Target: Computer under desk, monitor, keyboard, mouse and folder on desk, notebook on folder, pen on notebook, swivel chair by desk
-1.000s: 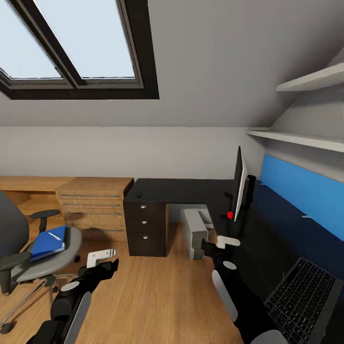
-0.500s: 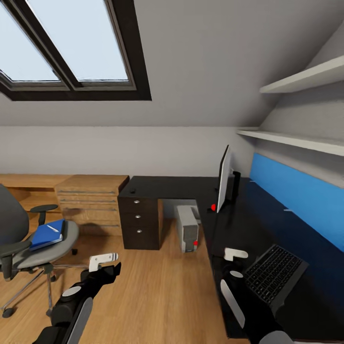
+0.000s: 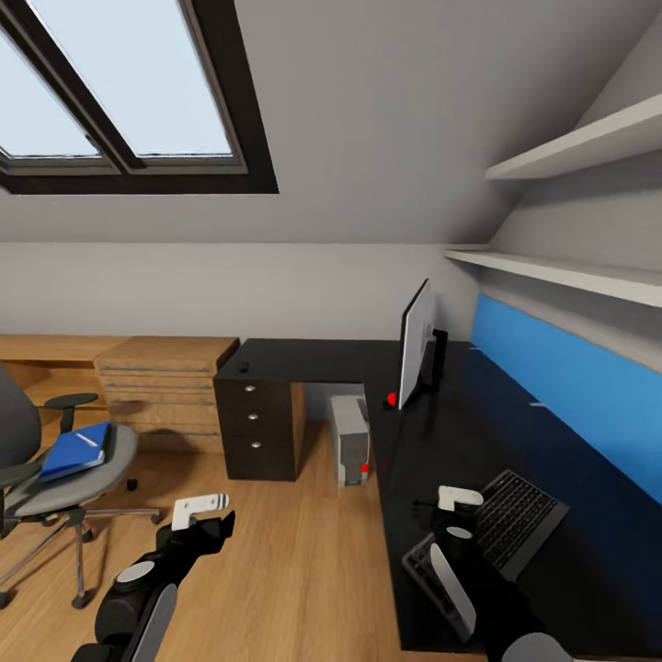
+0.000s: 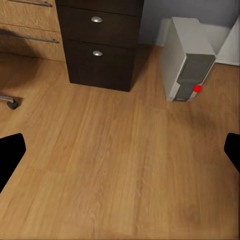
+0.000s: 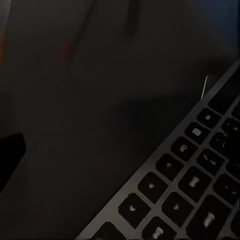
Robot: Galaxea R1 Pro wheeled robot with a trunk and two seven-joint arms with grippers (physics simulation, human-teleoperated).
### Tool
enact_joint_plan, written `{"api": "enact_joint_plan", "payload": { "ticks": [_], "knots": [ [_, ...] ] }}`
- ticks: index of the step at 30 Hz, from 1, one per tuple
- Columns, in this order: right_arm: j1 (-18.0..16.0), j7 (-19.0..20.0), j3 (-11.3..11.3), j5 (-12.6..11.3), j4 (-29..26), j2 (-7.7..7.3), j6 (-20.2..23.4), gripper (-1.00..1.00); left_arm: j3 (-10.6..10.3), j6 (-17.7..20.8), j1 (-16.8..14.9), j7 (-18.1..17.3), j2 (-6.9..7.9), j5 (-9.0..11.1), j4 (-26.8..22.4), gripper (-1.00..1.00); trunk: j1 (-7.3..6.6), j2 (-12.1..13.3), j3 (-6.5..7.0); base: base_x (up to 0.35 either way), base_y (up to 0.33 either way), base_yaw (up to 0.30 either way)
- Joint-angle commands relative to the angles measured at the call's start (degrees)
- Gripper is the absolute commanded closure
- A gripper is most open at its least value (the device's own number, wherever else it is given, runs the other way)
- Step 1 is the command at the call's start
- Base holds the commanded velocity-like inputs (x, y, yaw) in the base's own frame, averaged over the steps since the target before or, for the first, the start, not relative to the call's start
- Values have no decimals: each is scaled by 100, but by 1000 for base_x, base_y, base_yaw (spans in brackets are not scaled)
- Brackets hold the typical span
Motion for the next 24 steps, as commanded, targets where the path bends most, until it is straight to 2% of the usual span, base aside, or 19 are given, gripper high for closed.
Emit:
{"api": "enact_joint_plan", "payload": {
  "ticks": [1, 10, 13, 14, 17, 20, 24],
  "knots": [
    [-5, -46, 23, -43, -7, -5, 23, -100, -6, 29, -4, 49, 2, 61, -8, -100, 2, -5, -7, 136, -146, 0],
    [-13, -46, 23, -43, 7, -7, 24, -100, -28, 76, -1, 45, -8, 62, -10, -100, 2, -5, -7, 44, -48, 0],
    [-22, -57, 23, -43, 69, -14, 30, -100, -93, 89, -1, 49, -15, 64, -11, -100, 2, -5, -7, 5, -5, 0],
    [-237, -91, 15, -52, 476, -55, 20, -100, -135, 90, -1, 51, -41, 70, -12, -100, 24, -45, -25, 0, 0, 0],
    [-343, -95, 16, -57, 687, -65, 18, -100, -137, 90, -1, 55, -119, 71, -12, -100, 90, -165, -79, 0, 0, 0],
    [-412, -98, 14, -60, 810, -68, 16, -100, -137, 83, -1, 67, -191, 71, -12, -100, 156, -285, -133, 0, 0, 0],
    [-424, -98, 17, -61, 832, -71, 16, -100, -140, 82, -1, 70, -206, 71, -12, -100, 200, -366, -169, 0, 0, 0]
  ]
}}
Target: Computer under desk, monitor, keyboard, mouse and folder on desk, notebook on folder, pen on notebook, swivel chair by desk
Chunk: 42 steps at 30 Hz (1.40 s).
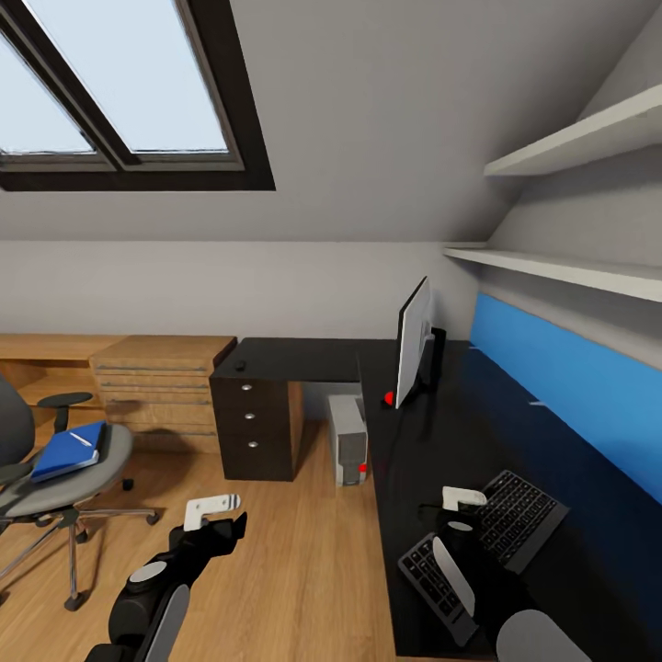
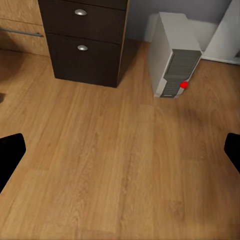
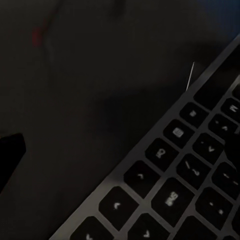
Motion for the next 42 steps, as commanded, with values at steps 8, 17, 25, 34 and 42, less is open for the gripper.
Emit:
{"api": "enact_joint_plan", "payload": {
  "ticks": [8, 17, 25, 34, 42],
  "knots": [
    [-9, -47, 33, -31, 1, -4, 31, -100, 6, 24, -4, 54, 8, 54, -1, -100, 0, -5, -7, 5, 0, 0],
    [-10, -52, 28, -21, 11, -12, 44, -100, -12, 25, -4, 52, 8, 43, 2, -100, 0, -5, -7, 170, -38, 0],
    [-75, -55, 28, -24, 108, -22, 45, -100, -26, 26, -4, 60, -16, 43, -6, -100, 66, -125, -61, 22, -7, 0],
    [-170, -111, 34, -21, 252, -76, 46, -100, -30, 15, -4, 61, -33, 43, -7, -100, 264, -486, -223, 1, 0, 0],
    [-177, -256, 80, -13, 178, -59, 35, -100, -33, 18, -4, 62, -34, 43, -7, -100, 440, -807, -366, 0, 0, 0]
  ]
}}
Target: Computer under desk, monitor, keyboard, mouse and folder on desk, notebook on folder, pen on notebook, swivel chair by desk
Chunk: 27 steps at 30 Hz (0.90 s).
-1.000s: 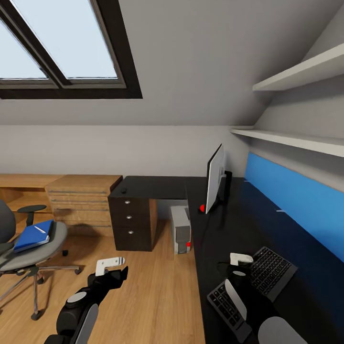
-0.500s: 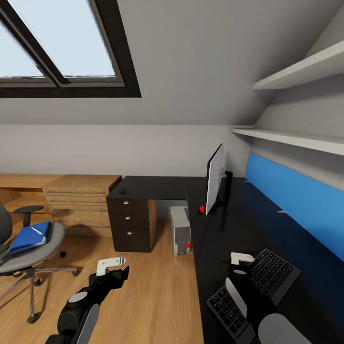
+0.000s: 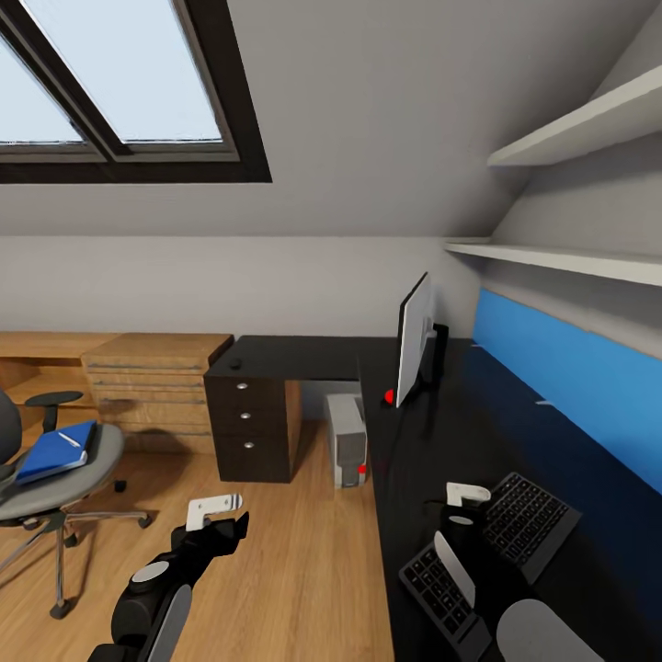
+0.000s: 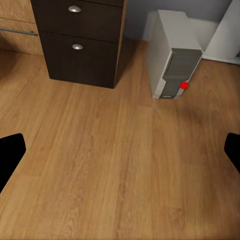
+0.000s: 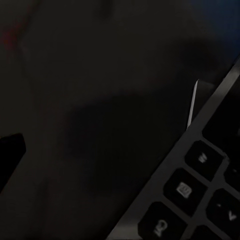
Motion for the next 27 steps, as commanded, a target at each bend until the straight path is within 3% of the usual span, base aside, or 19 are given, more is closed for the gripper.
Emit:
{"api": "enact_joint_plan", "payload": {
  "ticks": [1, 16, 27],
  "knots": [
    [-4, -43, 31, -22, -11, -4, 36, -100, -4, 22, -4, 51, 0, 61, -7, -100, 23, -46, -25, 0, 0, 0],
    [-4, -80, 17, -21, -52, -2, 169, -100, -2, 24, -4, 52, 0, 61, -7, -100, 352, -647, -295, 0, 0, 0],
    [-4, -87, 10, -22, -46, -2, 358, -100, 20, 32, -4, 50, 12, 61, -7, -100, 352, -647, -295, 0, 0, 0]
  ]
}}
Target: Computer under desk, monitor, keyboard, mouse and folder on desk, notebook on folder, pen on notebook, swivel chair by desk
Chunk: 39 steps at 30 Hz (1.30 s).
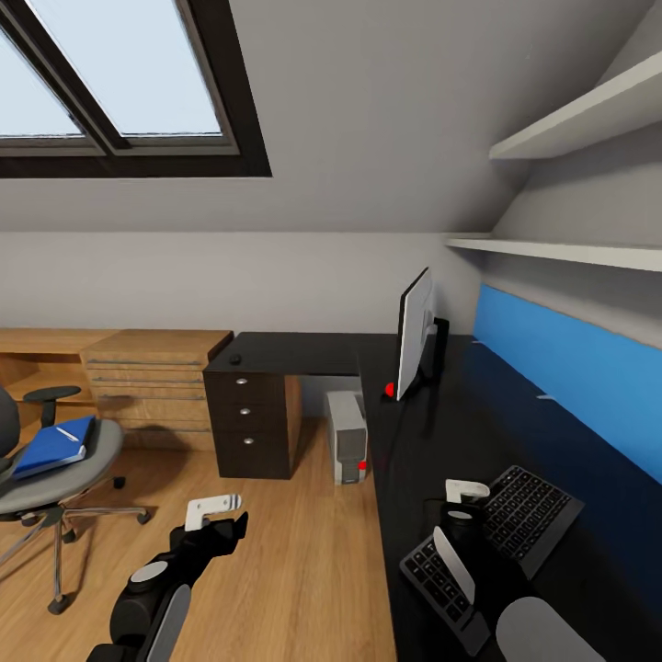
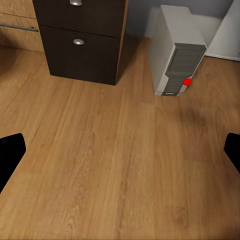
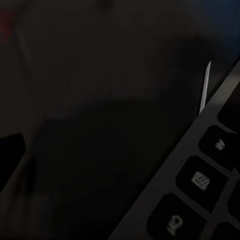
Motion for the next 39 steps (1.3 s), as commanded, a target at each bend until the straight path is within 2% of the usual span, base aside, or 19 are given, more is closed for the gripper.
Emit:
{"api": "enact_joint_plan", "payload": {
  "ticks": [1, 17, 29, 39],
  "knots": [
    [-1, -43, 18, -99, 151, -5, 28, -100, 4, 24, -4, 51, 4, 61, -7, -100, 0, -3, -8, 0, 0, 0],
    [-1, -44, 34, -91, 151, 0, 31, -100, 27, 31, -4, 49, 23, 61, 28, -100, 0, -3, -8, -94, -16, 0],
    [-1, -44, 49, -84, 151, 4, 31, -100, 25, 31, -4, 47, 17, 61, 28, -100, 0, -3, -8, -248, -1, 0],
    [-1, -44, 53, -82, 151, 4, 31, -100, 29, 31, -4, 48, 17, 61, 28, -100, 0, -3, -8, -102, 0, 0]
  ]
}}
